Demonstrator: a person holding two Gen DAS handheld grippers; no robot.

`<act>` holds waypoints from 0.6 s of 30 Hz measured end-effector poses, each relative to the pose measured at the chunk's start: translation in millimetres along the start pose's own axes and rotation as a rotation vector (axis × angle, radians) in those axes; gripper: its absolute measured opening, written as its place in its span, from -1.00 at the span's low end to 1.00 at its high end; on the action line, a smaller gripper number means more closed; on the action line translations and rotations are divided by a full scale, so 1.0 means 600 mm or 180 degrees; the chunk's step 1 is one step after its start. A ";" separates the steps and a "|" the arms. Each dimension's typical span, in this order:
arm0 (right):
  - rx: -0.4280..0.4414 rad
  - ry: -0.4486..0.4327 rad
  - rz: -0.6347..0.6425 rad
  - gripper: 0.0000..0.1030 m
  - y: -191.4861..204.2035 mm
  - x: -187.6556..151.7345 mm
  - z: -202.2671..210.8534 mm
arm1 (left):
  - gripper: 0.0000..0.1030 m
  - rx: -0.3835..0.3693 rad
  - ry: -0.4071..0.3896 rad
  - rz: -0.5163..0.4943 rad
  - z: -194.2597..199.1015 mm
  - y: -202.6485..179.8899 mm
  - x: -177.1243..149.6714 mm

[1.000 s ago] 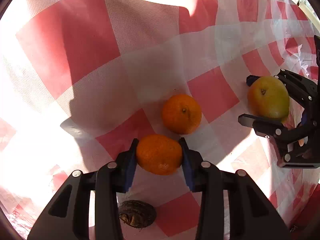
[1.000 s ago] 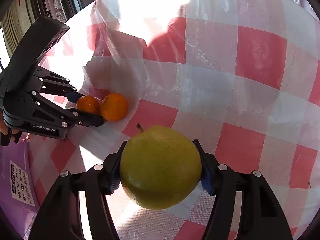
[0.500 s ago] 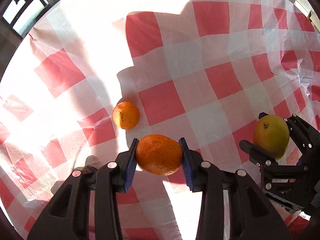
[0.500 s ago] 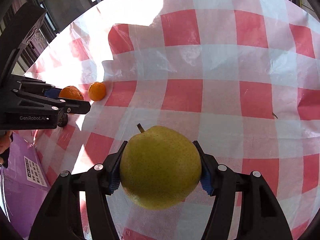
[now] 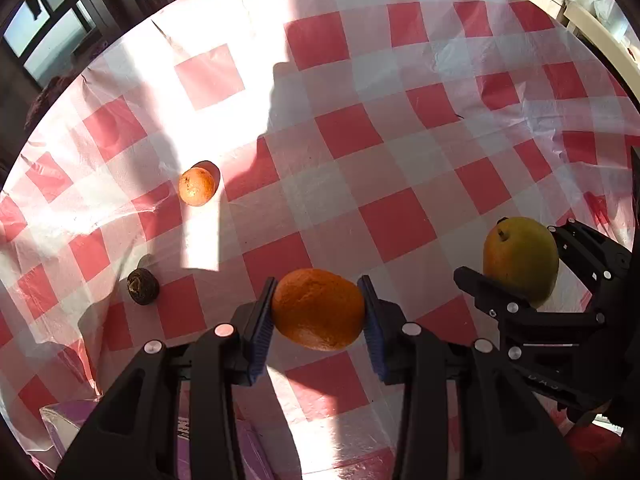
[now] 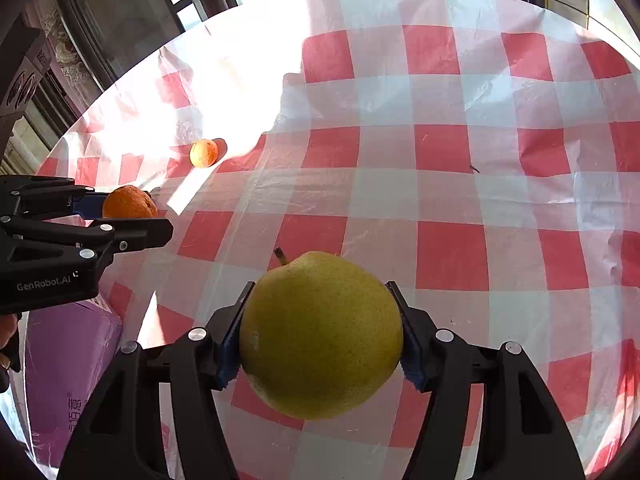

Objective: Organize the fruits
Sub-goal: 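Carry the pear and orange over the white box with both tools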

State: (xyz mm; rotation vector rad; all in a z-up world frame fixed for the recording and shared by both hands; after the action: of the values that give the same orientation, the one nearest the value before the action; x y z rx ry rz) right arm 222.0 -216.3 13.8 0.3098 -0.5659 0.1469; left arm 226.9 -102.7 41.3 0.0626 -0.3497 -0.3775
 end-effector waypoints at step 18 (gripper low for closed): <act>0.0156 -0.0257 0.0324 0.19 0.236 -0.095 0.147 | -0.22 -0.0036 -0.0366 0.0146 0.160 0.080 -0.224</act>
State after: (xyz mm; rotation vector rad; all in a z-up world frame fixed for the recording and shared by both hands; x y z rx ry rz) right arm 98.4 -114.8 88.1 0.3356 -0.6591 0.2478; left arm 93.3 -7.6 94.0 0.0216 -0.4618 -0.3385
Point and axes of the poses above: each gripper's, at about its wrist camera, not at the fingertips, and z roughly against the way its jaws point, y to its left, x to its top, the point moved 6 cm from there along -z, roughly the way its jaws point, and after that the axes turned 2 degrees about -z, right-handed, at the moved point
